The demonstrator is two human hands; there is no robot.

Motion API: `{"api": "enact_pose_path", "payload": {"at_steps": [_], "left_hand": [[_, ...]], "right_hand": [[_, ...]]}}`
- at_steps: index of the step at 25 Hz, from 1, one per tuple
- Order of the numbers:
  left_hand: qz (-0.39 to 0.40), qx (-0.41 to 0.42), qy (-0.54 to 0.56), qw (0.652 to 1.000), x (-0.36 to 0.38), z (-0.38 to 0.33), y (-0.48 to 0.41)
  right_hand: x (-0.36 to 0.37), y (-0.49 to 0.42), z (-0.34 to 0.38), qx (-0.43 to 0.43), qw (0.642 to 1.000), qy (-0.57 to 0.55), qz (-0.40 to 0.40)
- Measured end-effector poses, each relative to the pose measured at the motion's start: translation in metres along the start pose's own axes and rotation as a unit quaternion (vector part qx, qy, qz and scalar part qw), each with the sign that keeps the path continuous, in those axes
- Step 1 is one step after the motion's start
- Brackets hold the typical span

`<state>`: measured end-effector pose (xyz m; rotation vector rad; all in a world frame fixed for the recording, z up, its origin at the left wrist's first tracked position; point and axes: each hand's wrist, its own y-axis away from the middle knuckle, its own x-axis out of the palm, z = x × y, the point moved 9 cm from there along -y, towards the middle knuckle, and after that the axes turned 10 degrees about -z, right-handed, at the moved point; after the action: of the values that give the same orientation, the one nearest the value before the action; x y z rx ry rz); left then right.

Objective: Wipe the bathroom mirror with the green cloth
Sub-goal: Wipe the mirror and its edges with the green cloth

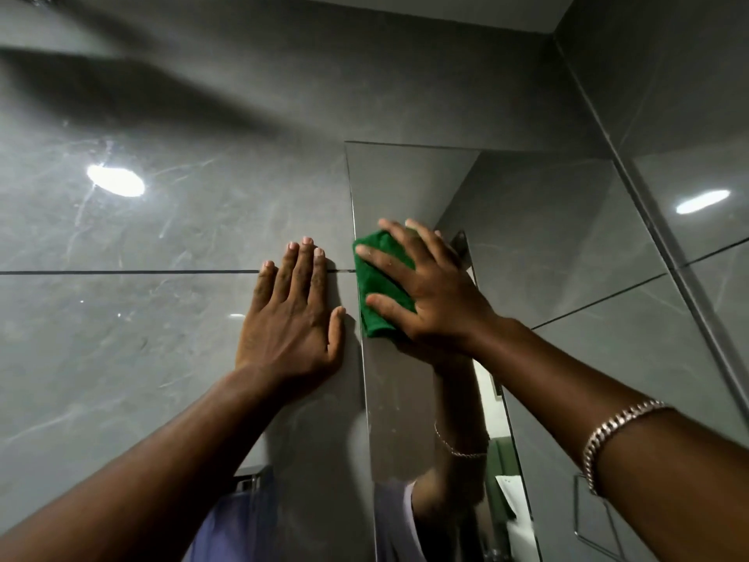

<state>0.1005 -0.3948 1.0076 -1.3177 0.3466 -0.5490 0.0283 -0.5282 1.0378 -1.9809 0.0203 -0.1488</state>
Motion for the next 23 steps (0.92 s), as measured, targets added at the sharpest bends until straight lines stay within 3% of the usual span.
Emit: {"api": "enact_pose_path", "payload": {"at_steps": [2,6,11,16,20,21,23], "left_hand": [[-0.001,-0.005,0.004,1.000,-0.002,-0.001,0.005],[0.030,-0.026,0.014,0.999,0.001,-0.005,0.015],[0.086,-0.059,0.013,0.994,-0.001,-0.010,0.022],[0.138,-0.072,0.017,0.988,0.000,-0.018,0.046],[0.178,-0.055,0.016,0.982,-0.004,-0.016,0.064],[0.185,-0.056,0.012,0.981,-0.006,-0.016,0.069],[0.205,-0.078,0.010,0.976,-0.007,-0.018,0.074]], "right_hand": [[-0.005,0.008,-0.011,0.006,1.000,-0.001,0.003],[-0.002,-0.010,-0.015,0.177,0.984,-0.015,-0.019],[-0.003,0.042,0.016,0.086,0.996,0.000,0.015],[-0.003,0.030,0.008,0.193,0.980,-0.020,0.042],[-0.008,0.083,0.039,0.078,0.995,-0.009,0.060],[-0.010,0.092,0.040,0.071,0.995,0.004,0.063],[-0.011,0.083,0.030,0.136,0.989,0.003,0.054]]}}
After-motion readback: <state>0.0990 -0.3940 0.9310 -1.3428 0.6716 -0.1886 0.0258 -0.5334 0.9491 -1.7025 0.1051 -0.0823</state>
